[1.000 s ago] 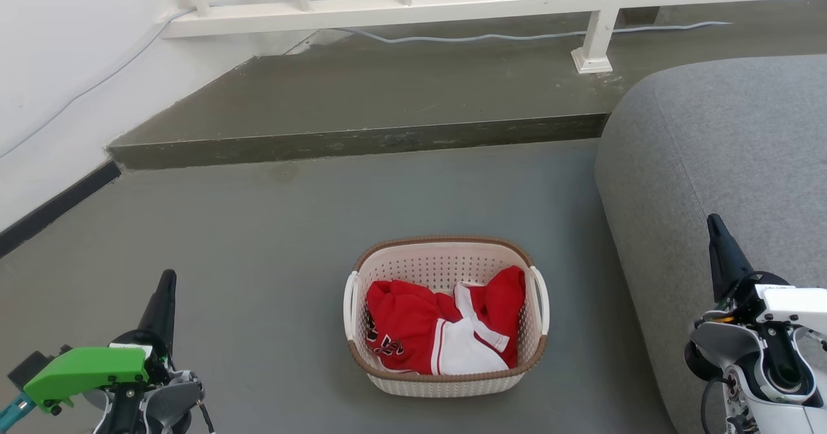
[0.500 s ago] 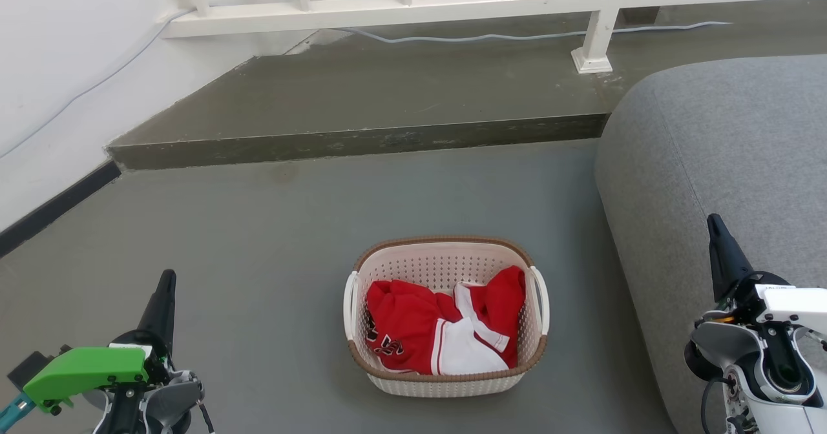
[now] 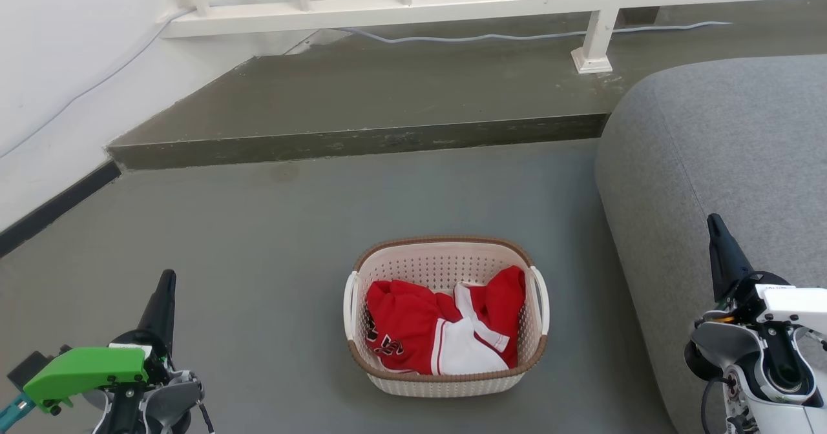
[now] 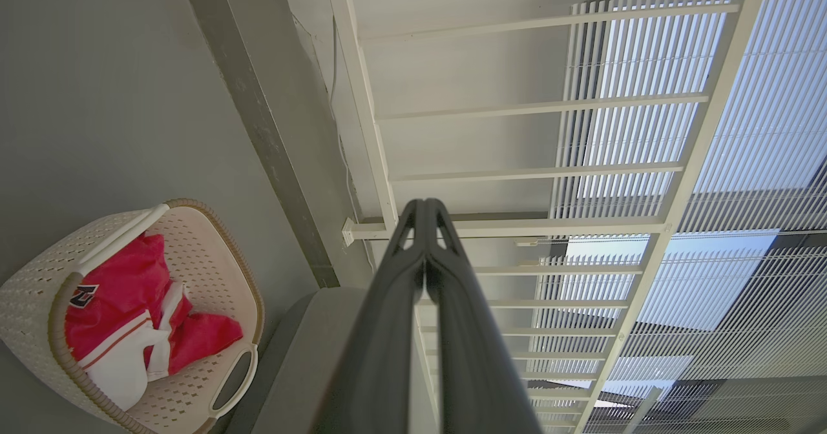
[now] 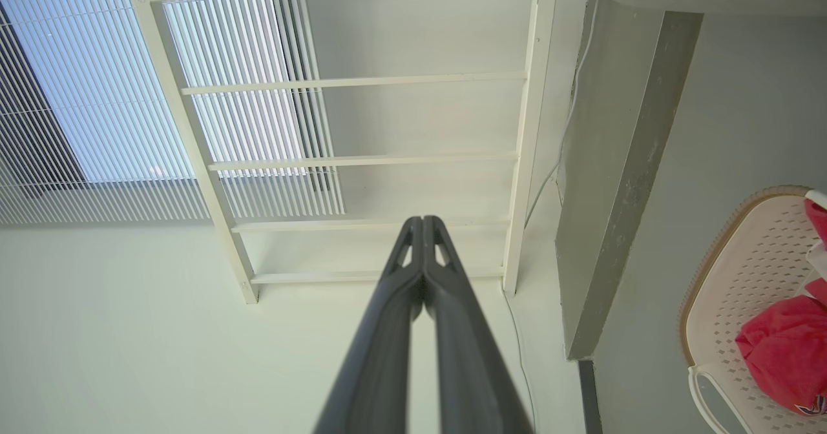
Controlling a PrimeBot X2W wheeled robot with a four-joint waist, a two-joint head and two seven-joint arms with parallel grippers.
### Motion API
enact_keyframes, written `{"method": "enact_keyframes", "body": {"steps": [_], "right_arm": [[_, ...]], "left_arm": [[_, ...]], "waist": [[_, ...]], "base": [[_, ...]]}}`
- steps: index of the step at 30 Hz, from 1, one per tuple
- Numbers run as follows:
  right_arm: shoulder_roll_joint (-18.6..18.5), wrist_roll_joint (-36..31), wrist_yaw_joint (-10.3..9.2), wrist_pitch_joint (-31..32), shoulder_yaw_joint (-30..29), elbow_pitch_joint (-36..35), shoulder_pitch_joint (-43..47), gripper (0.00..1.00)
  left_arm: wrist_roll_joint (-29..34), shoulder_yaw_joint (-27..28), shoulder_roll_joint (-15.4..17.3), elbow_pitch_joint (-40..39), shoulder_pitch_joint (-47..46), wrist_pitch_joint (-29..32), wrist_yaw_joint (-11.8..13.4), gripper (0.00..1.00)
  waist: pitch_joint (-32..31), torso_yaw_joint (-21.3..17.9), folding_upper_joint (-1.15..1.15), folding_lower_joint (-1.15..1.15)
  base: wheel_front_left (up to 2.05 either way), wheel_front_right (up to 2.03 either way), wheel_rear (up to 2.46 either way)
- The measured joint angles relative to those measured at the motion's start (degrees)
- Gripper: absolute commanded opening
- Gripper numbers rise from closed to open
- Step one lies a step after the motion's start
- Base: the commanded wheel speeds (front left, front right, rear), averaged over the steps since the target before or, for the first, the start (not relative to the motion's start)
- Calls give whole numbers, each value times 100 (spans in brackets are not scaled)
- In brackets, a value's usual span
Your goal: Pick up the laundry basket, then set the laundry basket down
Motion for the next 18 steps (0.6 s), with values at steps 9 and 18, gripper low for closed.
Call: {"method": "enact_keyframes", "body": {"steps": [9,18], "right_arm": [[0,0,0,1,0,-1,0,0],[1,0,0,1,-1,-2,0,0]], "left_arm": [[0,3,-1,-1,0,18,0,0],[0,4,-1,-1,0,18,0,0]], "waist": [[0,0,0,0],[0,0,0,0]], "base": [[0,0,0],[0,0,0]]}}
